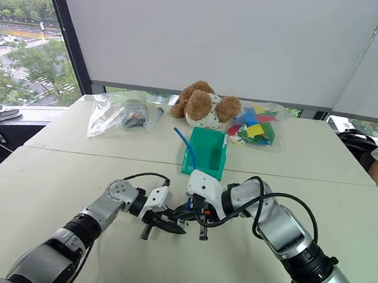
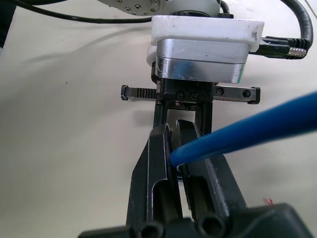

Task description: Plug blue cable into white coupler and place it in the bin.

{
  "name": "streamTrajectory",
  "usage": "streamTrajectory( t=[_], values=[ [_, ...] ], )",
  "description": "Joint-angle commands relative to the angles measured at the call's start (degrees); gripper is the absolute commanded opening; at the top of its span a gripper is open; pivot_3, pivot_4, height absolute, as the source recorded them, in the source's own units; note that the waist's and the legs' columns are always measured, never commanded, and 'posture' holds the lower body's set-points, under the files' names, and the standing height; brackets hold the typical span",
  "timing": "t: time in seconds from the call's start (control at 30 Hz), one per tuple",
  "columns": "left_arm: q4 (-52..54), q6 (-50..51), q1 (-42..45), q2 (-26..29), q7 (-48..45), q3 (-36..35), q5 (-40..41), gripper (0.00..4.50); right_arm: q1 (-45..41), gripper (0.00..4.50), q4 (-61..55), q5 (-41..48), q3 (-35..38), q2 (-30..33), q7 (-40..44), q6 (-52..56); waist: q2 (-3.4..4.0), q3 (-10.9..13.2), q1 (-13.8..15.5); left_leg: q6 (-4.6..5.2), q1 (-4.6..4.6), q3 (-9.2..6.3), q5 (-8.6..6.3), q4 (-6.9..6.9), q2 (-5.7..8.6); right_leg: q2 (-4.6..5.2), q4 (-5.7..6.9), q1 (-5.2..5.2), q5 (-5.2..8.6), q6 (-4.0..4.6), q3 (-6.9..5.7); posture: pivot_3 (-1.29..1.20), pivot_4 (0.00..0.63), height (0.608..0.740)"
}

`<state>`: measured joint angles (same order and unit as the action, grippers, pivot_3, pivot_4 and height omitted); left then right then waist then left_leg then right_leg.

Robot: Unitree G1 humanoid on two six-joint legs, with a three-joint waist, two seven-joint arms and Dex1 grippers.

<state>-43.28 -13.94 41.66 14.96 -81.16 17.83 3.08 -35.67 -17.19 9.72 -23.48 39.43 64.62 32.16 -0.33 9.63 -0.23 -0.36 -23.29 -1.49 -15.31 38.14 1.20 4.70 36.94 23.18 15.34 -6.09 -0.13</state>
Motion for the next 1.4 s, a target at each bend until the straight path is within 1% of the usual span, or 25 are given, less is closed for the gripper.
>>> streamTrajectory(
  t=[0.03,0.67,1.4],
  values=[
    [-1.09,0.69,-0.75,-0.23,1.25,1.13,-1.91,0.33,-0.81,0.00,0.83,-0.86,-0.91,0.61,1.15,0.62,0.00,0.00,0.05,0.00,0.00,0.00,0.00,0.00,0.00,0.00,0.00,0.00,0.00,0.00,0.00,0.00,0.150,0.740],
    [-1.41,0.22,-0.86,-0.57,1.61,1.33,-2.27,0.33,-4.51,0.00,4.38,-1.67,-2.39,-0.07,5.19,0.26,0.00,0.00,0.69,0.00,0.00,0.00,0.00,0.01,0.00,0.00,0.00,0.01,0.00,0.00,0.00,0.00,0.150,0.740],
    [-1.74,-0.20,-0.80,-0.66,2.12,1.55,-2.21,0.33,-6.89,0.00,5.40,-2.22,-2.68,-0.75,7.33,0.44,0.00,0.00,0.86,0.00,0.00,0.00,0.00,0.01,0.01,0.02,0.00,0.01,0.00,0.00,0.00,0.00,0.150,0.740]
  ],
)
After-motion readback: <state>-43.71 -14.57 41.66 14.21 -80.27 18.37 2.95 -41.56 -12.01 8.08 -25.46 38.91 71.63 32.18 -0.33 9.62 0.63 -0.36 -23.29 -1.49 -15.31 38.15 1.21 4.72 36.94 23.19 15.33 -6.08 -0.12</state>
